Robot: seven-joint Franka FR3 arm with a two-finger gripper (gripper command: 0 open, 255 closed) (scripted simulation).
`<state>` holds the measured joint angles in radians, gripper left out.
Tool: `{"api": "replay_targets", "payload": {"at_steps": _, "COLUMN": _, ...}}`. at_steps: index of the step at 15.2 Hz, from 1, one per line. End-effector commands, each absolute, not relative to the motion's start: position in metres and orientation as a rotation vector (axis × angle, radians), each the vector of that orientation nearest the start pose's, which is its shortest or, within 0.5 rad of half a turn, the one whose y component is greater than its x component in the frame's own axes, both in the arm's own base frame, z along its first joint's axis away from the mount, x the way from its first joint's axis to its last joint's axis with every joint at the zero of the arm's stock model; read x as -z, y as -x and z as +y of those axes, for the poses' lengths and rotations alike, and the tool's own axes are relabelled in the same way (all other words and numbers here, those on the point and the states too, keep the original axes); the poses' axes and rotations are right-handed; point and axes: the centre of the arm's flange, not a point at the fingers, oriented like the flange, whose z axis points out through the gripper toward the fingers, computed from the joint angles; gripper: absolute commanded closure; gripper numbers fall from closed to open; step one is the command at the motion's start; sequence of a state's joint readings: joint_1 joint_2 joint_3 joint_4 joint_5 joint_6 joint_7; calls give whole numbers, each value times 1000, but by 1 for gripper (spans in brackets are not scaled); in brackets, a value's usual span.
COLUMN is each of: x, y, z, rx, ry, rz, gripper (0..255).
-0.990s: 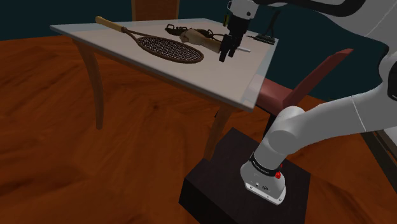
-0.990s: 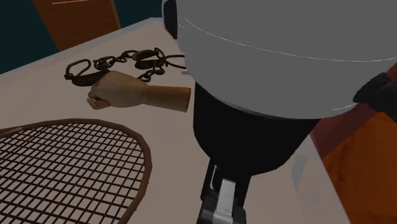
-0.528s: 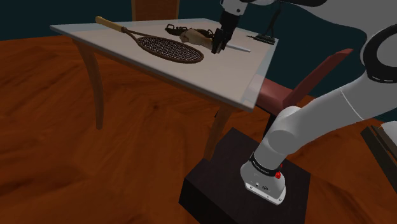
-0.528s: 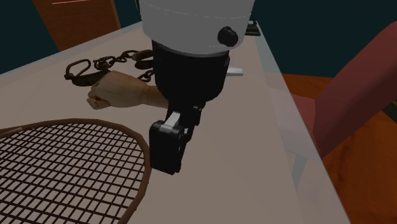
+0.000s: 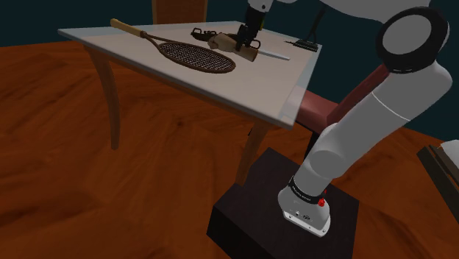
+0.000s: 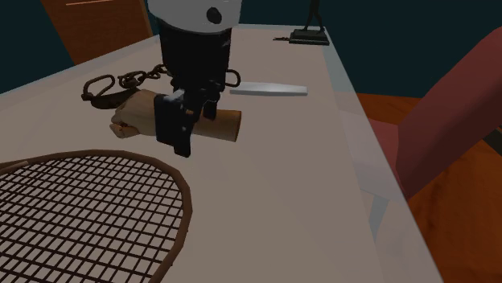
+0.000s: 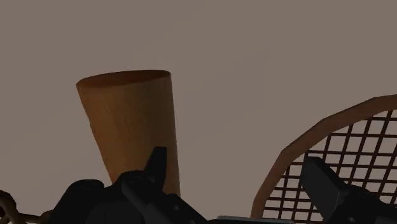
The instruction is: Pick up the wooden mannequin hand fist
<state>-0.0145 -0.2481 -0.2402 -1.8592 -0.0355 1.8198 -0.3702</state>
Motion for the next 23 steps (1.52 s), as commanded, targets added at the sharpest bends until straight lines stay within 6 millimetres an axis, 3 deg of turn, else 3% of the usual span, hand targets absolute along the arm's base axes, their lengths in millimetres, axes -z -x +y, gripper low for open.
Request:
{"api": "replay_targets", "payload": {"at_steps": 1, "x": -641, "y": -500, "z": -156, "rx": 345, "ry": 3158, "rz": -205, "gripper": 0}}
{"api": "replay_targets", "payload": {"at_steps": 6, "x": -650, "y": -550, "z": -190, "rx": 410, "ry": 3150, "rz": -230, "gripper": 0}}
{"api": "replay_targets", "payload": {"at_steps": 14, "x": -610, "y": -554, "z": -192, "rx": 414, "ry": 3149, "rz": -232, "gripper": 0}}
{"api": "replay_targets", "payload": {"at_steps": 16, "x": -610, "y": -554, "z": -192, "rx": 414, "ry": 3149, "rz": -232, "gripper": 0}}
{"api": "replay_targets", "payload": {"at_steps": 17, "x": -610, "y": -554, "z": -192, "rx": 414, "ry": 3149, "rz": -232, "gripper": 255}}
{"api": "replay_targets", "payload": {"at_steps": 23, "x": -610, "y": -554, "z": -193, "rx": 414, "ry": 3149, "rz": -232, "gripper": 255}}
